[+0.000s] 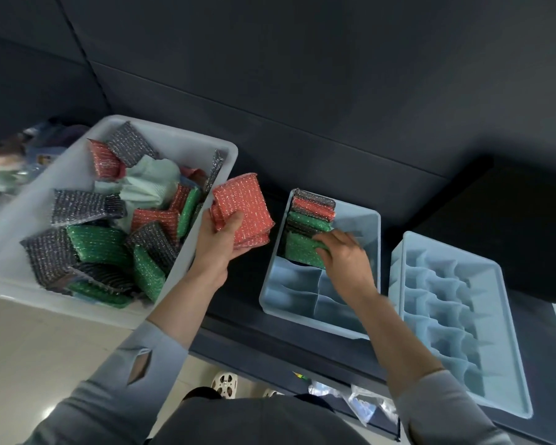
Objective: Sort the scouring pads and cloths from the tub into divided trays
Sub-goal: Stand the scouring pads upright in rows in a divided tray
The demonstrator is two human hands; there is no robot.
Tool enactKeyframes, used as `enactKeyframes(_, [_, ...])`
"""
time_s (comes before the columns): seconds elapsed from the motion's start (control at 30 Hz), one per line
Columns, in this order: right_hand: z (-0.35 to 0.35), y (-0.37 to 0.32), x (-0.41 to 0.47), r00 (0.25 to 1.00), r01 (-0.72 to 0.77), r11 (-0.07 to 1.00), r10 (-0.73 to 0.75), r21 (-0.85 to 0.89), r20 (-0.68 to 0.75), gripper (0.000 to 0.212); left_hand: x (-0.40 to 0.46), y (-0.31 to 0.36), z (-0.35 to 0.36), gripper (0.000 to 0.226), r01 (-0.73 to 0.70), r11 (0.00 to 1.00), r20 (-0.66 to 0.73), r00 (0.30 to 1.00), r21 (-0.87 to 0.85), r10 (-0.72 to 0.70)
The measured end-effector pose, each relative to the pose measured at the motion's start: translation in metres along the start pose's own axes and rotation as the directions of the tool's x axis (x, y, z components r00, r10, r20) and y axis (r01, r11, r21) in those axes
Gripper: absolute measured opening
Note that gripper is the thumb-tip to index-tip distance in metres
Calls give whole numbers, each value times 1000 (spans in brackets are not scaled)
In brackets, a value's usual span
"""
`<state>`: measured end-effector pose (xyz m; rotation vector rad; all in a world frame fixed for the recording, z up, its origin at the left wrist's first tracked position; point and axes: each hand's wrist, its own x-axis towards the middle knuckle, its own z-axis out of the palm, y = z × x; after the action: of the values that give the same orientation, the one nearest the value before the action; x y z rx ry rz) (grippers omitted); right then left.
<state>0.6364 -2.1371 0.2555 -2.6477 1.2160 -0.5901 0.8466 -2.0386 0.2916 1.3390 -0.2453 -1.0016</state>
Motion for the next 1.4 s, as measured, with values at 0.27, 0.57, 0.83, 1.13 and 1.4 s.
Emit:
enactKeyframes(0.27, [29, -4, -1, 998, 35, 999, -35, 4, -55, 29, -4, -3, -3, 36, -39, 998, 36, 999, 43, 37])
enactKeyframes(0.57, [7, -28, 19, 981, -121, 966, 151, 228, -120, 15, -7, -8, 0, 30, -65, 988, 136, 990, 139, 46])
enactKeyframes(0.83, [-8, -52, 37, 912, -411, 692, 312, 594, 268, 24, -13, -9, 18, 45, -72, 983, 251, 968, 168, 27])
enactKeyframes(1.13, [-13, -15, 10, 836, -482, 483, 503, 731, 219, 19, -11, -9, 3, 27, -126, 972, 167, 981, 197, 94])
enactKeyframes(1.4, [-5, -6, -22, 989, -101, 993, 107, 54, -105, 26, -6, -6, -6, 34, -144, 979, 97, 987, 145, 131])
